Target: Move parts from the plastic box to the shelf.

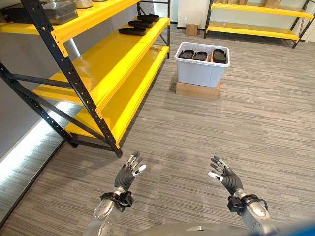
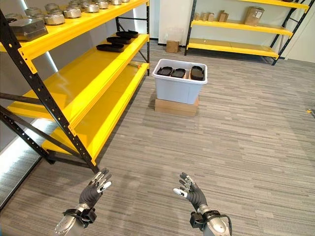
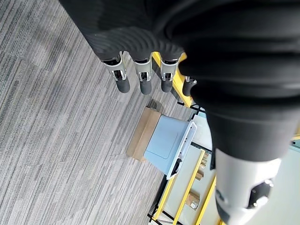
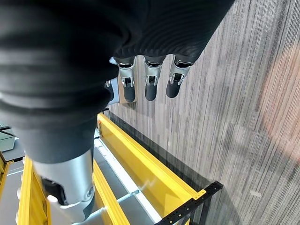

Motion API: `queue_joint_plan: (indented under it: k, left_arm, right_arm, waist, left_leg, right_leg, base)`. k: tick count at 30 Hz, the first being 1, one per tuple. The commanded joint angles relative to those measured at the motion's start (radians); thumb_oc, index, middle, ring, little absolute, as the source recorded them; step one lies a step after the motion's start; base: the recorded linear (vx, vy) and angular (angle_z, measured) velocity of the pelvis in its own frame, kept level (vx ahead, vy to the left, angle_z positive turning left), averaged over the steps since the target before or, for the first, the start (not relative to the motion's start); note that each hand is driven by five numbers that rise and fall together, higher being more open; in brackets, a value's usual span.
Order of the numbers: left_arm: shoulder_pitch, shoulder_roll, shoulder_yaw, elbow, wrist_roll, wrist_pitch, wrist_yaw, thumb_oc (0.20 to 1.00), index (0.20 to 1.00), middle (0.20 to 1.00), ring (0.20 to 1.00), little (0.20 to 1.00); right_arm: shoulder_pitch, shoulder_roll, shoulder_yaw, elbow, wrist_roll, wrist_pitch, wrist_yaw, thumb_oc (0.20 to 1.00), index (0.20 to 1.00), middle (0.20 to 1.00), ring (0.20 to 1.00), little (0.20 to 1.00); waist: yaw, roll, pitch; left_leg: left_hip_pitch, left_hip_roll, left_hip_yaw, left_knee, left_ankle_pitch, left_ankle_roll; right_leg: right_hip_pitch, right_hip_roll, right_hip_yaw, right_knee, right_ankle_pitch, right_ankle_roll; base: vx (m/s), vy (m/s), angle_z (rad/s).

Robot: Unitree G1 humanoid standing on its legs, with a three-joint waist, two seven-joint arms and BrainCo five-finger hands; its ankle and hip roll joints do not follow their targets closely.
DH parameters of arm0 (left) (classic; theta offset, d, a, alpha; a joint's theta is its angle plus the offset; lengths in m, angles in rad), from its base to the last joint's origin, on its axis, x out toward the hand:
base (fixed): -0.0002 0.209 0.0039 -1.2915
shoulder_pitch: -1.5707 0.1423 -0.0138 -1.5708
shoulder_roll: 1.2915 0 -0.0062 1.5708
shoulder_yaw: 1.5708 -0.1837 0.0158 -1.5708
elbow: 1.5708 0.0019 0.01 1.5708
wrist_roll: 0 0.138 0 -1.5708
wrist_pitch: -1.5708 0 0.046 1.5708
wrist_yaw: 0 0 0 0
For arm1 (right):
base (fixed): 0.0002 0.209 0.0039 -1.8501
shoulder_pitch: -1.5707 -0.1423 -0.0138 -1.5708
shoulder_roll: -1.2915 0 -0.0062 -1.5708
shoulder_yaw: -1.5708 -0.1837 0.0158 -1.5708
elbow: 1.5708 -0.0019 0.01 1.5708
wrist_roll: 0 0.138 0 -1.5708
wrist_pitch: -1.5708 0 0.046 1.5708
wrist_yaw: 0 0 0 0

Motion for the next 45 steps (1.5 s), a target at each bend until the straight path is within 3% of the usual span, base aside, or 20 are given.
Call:
queue_joint_plan:
  k: [1, 10, 17, 19, 21, 25, 28, 30, 31, 35, 36, 37, 38, 39, 40, 41, 42, 43, 44, 45]
  left_arm:
    - [-0.048, 0.003, 0.002, 0.001, -0.001, -0.037, -0.018, 1.0, 1.0, 1.0, 1.0, 1.0]
    - [-0.066, 0.013, -0.005, -0.02, -0.013, -0.04, -0.018, 1.0, 1.0, 1.0, 1.0, 1.0]
    - [-0.073, 0.007, 0.006, -0.031, -0.08, -0.038, -0.026, 1.0, 1.0, 1.0, 1.0, 1.0]
    - [-0.084, 0.004, 0.006, -0.027, -0.116, -0.037, -0.038, 1.0, 1.0, 1.0, 1.0, 1.0]
    - [-0.084, 0.002, 0.004, -0.039, -0.121, -0.034, -0.052, 1.0, 1.0, 1.0, 1.0, 1.0]
    - [-0.089, 0.017, 0.008, -0.059, -0.123, -0.04, -0.04, 1.0, 1.0, 1.0, 1.0, 1.0]
    - [-0.084, 0.014, 0.006, -0.061, -0.136, -0.037, -0.031, 1.0, 1.0, 1.0, 1.0, 1.0]
    - [-0.082, 0.011, -0.007, -0.044, -0.133, -0.037, -0.032, 1.0, 1.0, 1.0, 1.0, 1.0]
    - [-0.08, 0.015, -0.015, -0.043, -0.105, -0.039, -0.033, 1.0, 1.0, 1.0, 1.0, 1.0]
    - [-0.072, 0.012, -0.005, -0.038, -0.091, -0.031, -0.032, 1.0, 1.0, 1.0, 1.0, 1.0]
    - [-0.075, 0.01, -0.004, -0.032, -0.097, -0.033, -0.035, 1.0, 1.0, 1.0, 1.0, 1.0]
    - [-0.077, 0.015, 0.0, -0.052, -0.101, -0.037, -0.03, 1.0, 1.0, 1.0, 1.0, 1.0]
    - [-0.077, 0.016, 0.0, -0.052, -0.101, -0.037, -0.03, 1.0, 1.0, 1.0, 1.0, 1.0]
    - [-0.079, 0.028, 0.004, -0.06, -0.095, -0.043, -0.015, 1.0, 1.0, 1.0, 1.0, 1.0]
    - [-0.079, 0.028, 0.004, -0.06, -0.095, -0.043, -0.015, 1.0, 1.0, 1.0, 1.0, 1.0]
    - [-0.083, 0.031, 0.002, -0.059, -0.086, -0.043, -0.009, 1.0, 1.0, 1.0, 1.0, 1.0]
    - [-0.083, 0.031, 0.002, -0.059, -0.086, -0.043, -0.009, 1.0, 1.0, 1.0, 1.0, 1.0]
    - [-0.088, 0.039, -0.003, -0.061, -0.076, -0.038, -0.006, 1.0, 1.0, 1.0, 1.0, 1.0]
    - [-0.093, 0.048, -0.009, -0.062, -0.067, -0.035, -0.005, 1.0, 1.0, 1.0, 1.0, 1.0]
    - [-0.094, 0.05, -0.007, -0.062, -0.061, -0.034, -0.008, 1.0, 1.0, 1.0, 1.0, 1.0]
  right_arm:
    - [-0.027, -0.009, -0.006, -0.017, 0.05, -0.039, 0.013, 1.0, 1.0, 1.0, 1.0, 1.0]
    - [-0.038, -0.023, -0.007, -0.037, 0.064, -0.036, 0.016, 1.0, 1.0, 1.0, 1.0, 1.0]
    - [-0.043, -0.038, -0.006, -0.045, 0.075, -0.046, 0.024, 1.0, 1.0, 1.0, 1.0, 1.0]
    - [-0.043, -0.043, -0.008, -0.056, 0.076, -0.05, 0.026, 1.0, 1.0, 1.0, 1.0, 1.0]
    - [-0.034, -0.046, -0.014, -0.06, 0.066, -0.056, 0.031, 1.0, 1.0, 1.0, 1.0, 1.0]
    - [-0.02, -0.067, -0.027, -0.081, 0.058, -0.061, 0.033, 1.0, 1.0, 1.0, 1.0, 1.0]
    - [-0.01, -0.076, -0.043, -0.078, 0.048, -0.066, 0.014, 1.0, 1.0, 1.0, 1.0, 1.0]
    - [-0.011, -0.076, -0.045, -0.061, 0.04, -0.074, 0.002, 1.0, 1.0, 1.0, 1.0, 1.0]
    - [-0.015, -0.081, -0.044, -0.048, 0.032, -0.077, -0.005, 1.0, 1.0, 1.0, 1.0, 1.0]
    - [-0.028, -0.064, -0.035, -0.023, 0.006, -0.06, 0.001, 1.0, 1.0, 1.0, 1.0, 1.0]
    - [-0.029, -0.05, -0.033, -0.024, 0.01, -0.051, 0.007, 1.0, 1.0, 1.0, 1.0, 1.0]
    - [-0.04, -0.026, -0.013, -0.038, 0.01, -0.042, 0.019, 1.0, 1.0, 1.0, 1.0, 1.0]
    - [-0.04, -0.026, -0.013, -0.037, 0.01, -0.042, 0.019, 1.0, 1.0, 1.0, 1.0, 1.0]
    - [-0.066, -0.011, 0.021, -0.037, 0.009, -0.038, 0.032, 1.0, 1.0, 1.0, 1.0, 1.0]
    - [-0.066, -0.011, 0.021, -0.037, 0.009, -0.038, 0.032, 1.0, 1.0, 1.0, 1.0, 1.0]
    - [-0.067, -0.005, 0.023, -0.038, 0.011, -0.037, 0.032, 1.0, 1.0, 1.0, 1.0, 1.0]
    - [-0.067, -0.005, 0.023, -0.038, 0.011, -0.037, 0.032, 1.0, 1.0, 1.0, 1.0, 1.0]
    - [-0.069, 0.003, 0.029, -0.044, 0.011, -0.034, 0.035, 1.0, 1.0, 1.0, 1.0, 1.0]
    - [-0.064, 0.006, 0.031, -0.05, 0.017, -0.036, 0.037, 1.0, 1.0, 1.0, 1.0, 1.0]
    - [-0.056, 0.01, 0.031, -0.051, 0.014, -0.031, 0.039, 1.0, 1.0, 1.0, 1.0, 1.0]
  waist:
    - [-0.003, -0.014, -0.055]
    - [-0.006, -0.004, -0.045]
    - [-0.005, -0.016, -0.023]
    - [-0.006, -0.023, -0.008]
    - [0.004, -0.035, 0.016]
    - [0.032, -0.07, 0.072]
    - [0.039, -0.063, 0.074]
    - [0.058, -0.051, 0.078]
    - [0.077, -0.037, 0.075]
    - [0.1, -0.026, 0.038]
    - [0.102, -0.029, 0.012]
    - [0.111, -0.051, -0.026]
    - [0.112, -0.053, -0.026]
    - [0.112, -0.069, -0.041]
    - [0.113, -0.069, -0.042]
    - [0.111, -0.065, -0.04]
    - [0.111, -0.065, -0.04]
    - [0.098, -0.038, -0.026]
    - [0.084, -0.018, -0.008]
    - [0.075, 0.001, 0.004]
  left_leg:
    - [0.015, 0.1, -0.034, 0.006, -0.038, -0.082]
    - [0.004, 0.104, -0.037, 0.006, -0.034, -0.085]
    - [-0.024, 0.145, -0.041, 0.071, -0.038, -0.107]
    - [-0.055, 0.163, -0.051, 0.134, -0.035, -0.117]
    - [-0.101, 0.17, -0.071, 0.261, 0.023, -0.127]
    - [-0.273, 0.11, -0.161, 0.535, 0.109, -0.105]
    - [-0.368, 0.087, -0.146, 0.391, 0.08, -0.095]
    - [-0.417, 0.118, -0.147, 0.208, 0.149, -0.101]
    - [-0.454, 0.107, -0.146, 0.06, 0.194, -0.11]
    - [-0.414, 0.084, -0.167, 0.037, 0.22, -0.094]
    - [-0.421, 0.071, -0.144, 0.085, 0.223, -0.089]
    - [-0.397, 0.028, -0.134, 0.118, 0.178, -0.052]
    - [-0.397, 0.028, -0.131, 0.119, 0.177, -0.051]
    - [-0.356, -0.024, -0.117, 0.143, 0.104, -0.01]
    - [-0.357, -0.024, -0.116, 0.145, 0.103, -0.01]
    - [-0.341, -0.033, -0.116, 0.155, 0.081, 0.003]
    - [-0.341, -0.033, -0.115, 0.156, 0.081, 0.003]
    - [-0.276, -0.042, -0.132, 0.148, 0.053, 0.026]
    - [-0.249, -0.04, -0.138, 0.146, 0.04, 0.039]
    - [-0.223, -0.037, -0.145, 0.144, 0.031, 0.044]
  right_leg:
    - [-0.027, -0.1, 0.002, 0.023, 0.059, 0.103]
    - [-0.043, -0.1, 0.007, 0.04, 0.048, 0.099]
    - [-0.056, -0.065, 0.022, 0.064, 0.023, 0.072]
    - [-0.068, -0.046, 0.028, 0.092, 0.008, 0.056]
    - [-0.064, -0.015, 0.037, 0.11, -0.006, 0.031]
    - [-0.064, -0.017, 0.039, 0.135, -0.012, 0.01]
    - [-0.039, -0.019, 0.026, 0.125, -0.036, 0.018]
    - [-0.004, -0.009, 0.036, 0.112, -0.053, 0.026]
    - [0.035, -0.002, 0.053, 0.102, -0.077, 0.029]
    - [0.09, -0.003, 0.096, 0.121, -0.13, 0.038]
    - [0.121, -0.035, 0.095, 0.15, -0.148, 0.054]
    - [0.105, -0.092, 0.104, 0.232, -0.065, 0.096]
    - [0.104, -0.094, 0.106, 0.232, -0.066, 0.097]
    - [0.041, -0.107, 0.146, 0.407, 0.131, 0.148]
    - [0.039, -0.108, 0.147, 0.408, 0.131, 0.149]
    - [0.012, -0.109, 0.146, 0.481, 0.191, 0.161]
    - [0.011, -0.109, 0.147, 0.481, 0.191, 0.161]
    - [-0.058, -0.093, 0.144, 0.645, 0.284, 0.164]
    - [-0.097, -0.088, 0.133, 0.715, 0.321, 0.159]
    - [-0.129, -0.078, 0.114, 0.767, 0.293, 0.147]
  base:
    - [0.0, 0.0, 0.0]
    - [0.0, -0.006, 0.0]
    - [0.04, -0.113, 0.0]
    - [0.01, -0.191, 0.02]
    - [0.03, -0.204, 0.03]
    - [0.0, -0.145, -0.12]
    - [0.18, 0.004, 0.0]
    - [0.36, 0.105, 0.21]
    - [0.42, 0.123, 0.15]
    - [0.39, 0.141, -0.47]
    - [0.65, 0.325, -1.09]
    - [0.65, 0.326, -0.79]
    - [0.75, 0.365, -0.47]
    - [0.39, 0.178, -0.3]
    - [0.46, 0.216, -0.36]
    - [0.08, 0.04, -0.14]
    - [0.26, 0.147, 0.15]
    - [0.31, 0.181, 0.29]
    - [0.4, 0.241, 0.47]
    - [0.33, 0.18, 0.18]
